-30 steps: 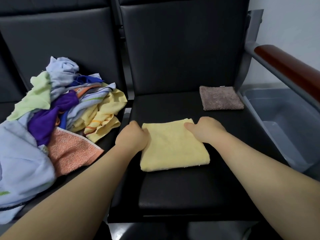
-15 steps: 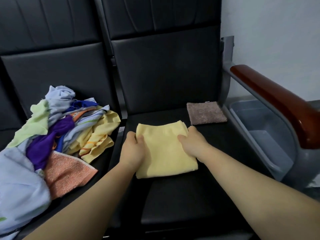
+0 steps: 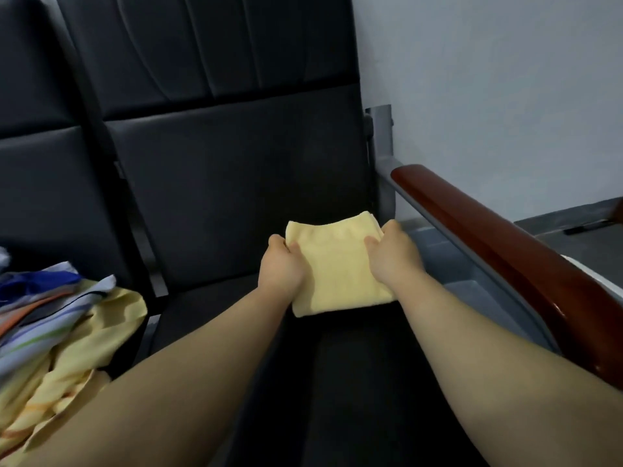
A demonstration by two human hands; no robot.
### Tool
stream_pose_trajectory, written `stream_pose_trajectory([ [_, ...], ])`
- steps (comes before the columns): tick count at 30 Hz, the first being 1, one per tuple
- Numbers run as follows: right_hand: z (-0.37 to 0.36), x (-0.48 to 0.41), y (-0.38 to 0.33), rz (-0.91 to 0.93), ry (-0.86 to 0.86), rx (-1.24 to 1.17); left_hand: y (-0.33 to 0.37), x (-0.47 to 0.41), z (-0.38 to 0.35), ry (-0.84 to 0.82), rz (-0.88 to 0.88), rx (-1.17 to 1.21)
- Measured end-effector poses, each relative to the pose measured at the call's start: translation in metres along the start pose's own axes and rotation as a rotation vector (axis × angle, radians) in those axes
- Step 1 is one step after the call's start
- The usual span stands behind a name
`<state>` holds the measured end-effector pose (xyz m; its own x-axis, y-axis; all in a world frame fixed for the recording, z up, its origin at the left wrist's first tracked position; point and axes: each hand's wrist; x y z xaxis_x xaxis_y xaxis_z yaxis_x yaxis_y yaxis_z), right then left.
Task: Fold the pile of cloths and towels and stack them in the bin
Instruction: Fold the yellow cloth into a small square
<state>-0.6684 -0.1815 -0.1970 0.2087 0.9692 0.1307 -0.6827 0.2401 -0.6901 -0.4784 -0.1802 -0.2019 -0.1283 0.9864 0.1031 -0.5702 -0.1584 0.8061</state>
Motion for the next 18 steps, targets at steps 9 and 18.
stream_pose_trajectory([
  [9, -0.025, -0.066, 0.034, -0.187, 0.036, 0.102, -0.02, -0.055, -0.059, 0.057, 0.064, -0.337],
  [18, -0.003, 0.015, 0.017, -0.174, 0.054, 0.156, -0.029, -0.002, -0.01, -0.046, 0.197, -0.193],
])
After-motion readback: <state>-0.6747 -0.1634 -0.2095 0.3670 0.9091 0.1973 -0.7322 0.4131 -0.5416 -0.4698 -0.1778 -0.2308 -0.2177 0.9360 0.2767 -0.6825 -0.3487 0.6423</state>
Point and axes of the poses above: each hand's wrist, its own x-axis away from the middle knuckle, its own z-axis out of the back of the hand, y = z × x, and after that the axes turned 11 degrees about -y, right-handed
